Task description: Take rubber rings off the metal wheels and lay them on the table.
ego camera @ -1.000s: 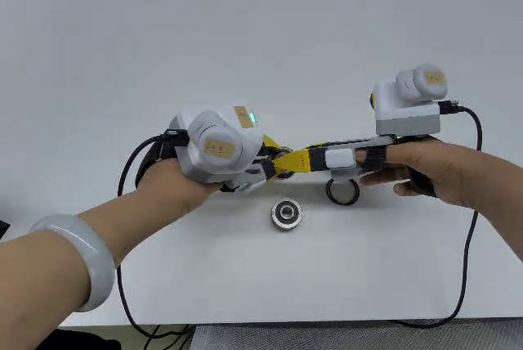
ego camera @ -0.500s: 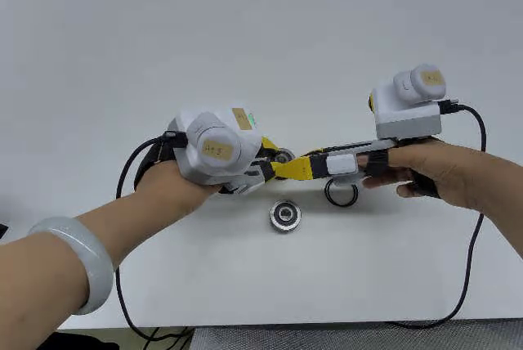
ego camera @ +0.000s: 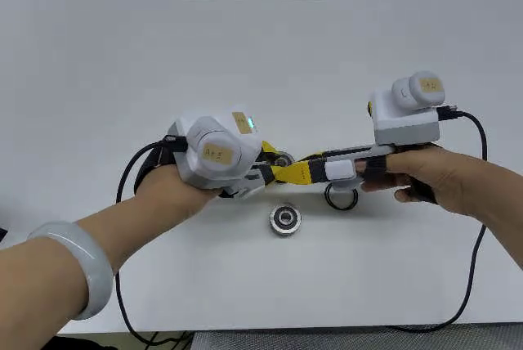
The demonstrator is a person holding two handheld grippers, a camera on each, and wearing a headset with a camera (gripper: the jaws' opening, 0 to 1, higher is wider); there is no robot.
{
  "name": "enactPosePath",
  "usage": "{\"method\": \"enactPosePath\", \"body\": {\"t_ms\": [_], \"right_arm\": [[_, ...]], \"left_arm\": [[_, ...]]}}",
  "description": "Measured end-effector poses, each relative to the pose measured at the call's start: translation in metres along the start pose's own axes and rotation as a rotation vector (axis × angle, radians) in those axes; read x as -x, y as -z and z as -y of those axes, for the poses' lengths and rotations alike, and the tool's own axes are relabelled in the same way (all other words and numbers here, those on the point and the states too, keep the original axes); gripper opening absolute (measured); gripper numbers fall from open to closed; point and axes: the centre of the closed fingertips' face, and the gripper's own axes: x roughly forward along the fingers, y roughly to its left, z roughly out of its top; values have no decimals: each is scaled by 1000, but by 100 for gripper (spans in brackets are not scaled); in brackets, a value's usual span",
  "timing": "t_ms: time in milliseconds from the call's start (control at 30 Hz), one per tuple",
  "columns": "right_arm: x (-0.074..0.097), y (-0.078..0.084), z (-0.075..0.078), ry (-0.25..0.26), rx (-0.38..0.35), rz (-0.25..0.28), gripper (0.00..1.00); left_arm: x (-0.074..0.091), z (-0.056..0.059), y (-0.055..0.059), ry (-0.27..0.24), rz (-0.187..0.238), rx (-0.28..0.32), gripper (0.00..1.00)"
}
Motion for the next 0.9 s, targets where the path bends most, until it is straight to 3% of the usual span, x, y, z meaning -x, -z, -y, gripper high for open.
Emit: {"method": "enactPosePath", "body": {"t_ms": [133, 267, 600, 900], "right_arm": [[3, 0, 0, -2, -1, 3, 48], [8, -5, -1, -9, -2, 31, 39], [1, -4, 6, 24, 20, 26, 52], [-7, -6, 4, 6, 22, 18, 54]], "left_arm": [[0, 0, 0, -1, 0, 2, 13], [0, 0, 0, -1, 1, 2, 13], [0, 0, 0, -1, 3, 5, 13], [0, 0, 0, -1, 4, 6, 13]]}}
